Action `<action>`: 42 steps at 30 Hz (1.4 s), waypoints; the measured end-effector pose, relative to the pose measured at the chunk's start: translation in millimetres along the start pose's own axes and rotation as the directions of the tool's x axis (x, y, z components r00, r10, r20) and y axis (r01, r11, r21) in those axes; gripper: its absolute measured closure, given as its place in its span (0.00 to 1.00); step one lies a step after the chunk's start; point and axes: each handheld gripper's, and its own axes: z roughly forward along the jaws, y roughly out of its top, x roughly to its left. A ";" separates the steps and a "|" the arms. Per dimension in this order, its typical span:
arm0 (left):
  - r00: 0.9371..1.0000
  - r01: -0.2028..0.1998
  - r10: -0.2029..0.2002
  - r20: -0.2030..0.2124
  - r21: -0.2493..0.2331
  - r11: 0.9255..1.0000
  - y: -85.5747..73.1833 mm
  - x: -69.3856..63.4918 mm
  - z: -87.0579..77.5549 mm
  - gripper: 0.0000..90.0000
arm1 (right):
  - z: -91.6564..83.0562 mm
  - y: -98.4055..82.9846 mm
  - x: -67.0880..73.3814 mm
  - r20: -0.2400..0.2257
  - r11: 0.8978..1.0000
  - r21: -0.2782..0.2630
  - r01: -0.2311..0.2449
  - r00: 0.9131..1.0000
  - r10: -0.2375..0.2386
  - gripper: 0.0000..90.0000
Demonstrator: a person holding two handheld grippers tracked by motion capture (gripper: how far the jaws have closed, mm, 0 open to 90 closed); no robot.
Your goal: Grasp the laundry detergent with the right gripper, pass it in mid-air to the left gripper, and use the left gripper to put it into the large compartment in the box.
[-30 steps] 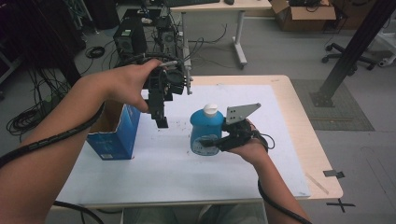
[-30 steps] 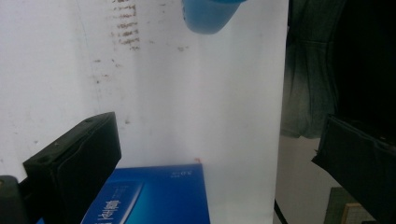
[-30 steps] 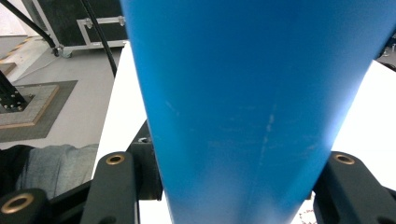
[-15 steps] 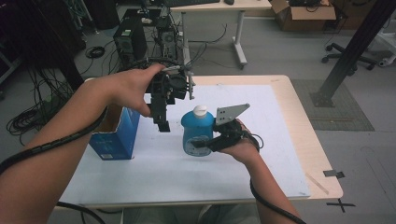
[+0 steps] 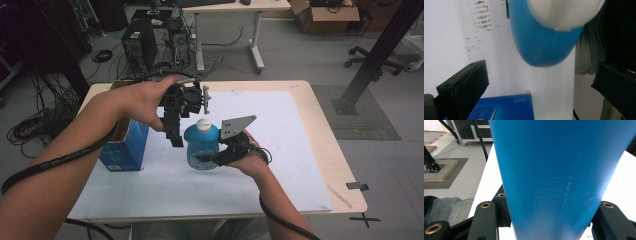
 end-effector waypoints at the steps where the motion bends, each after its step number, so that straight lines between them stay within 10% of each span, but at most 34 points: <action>1: 1.000 -0.001 0.001 0.000 0.000 1.000 0.2 -0.3 0.6 0.00 | 2.4 0.4 0.3 -0.002 1.000 0.000 0.008 1.000 -0.008 0.50; 42: 0.999 -0.037 0.036 -0.022 -0.002 0.999 11.8 -12.5 11.5 0.00 | 33.0 13.7 0.5 0.006 1.000 -0.003 0.025 1.000 -0.025 0.50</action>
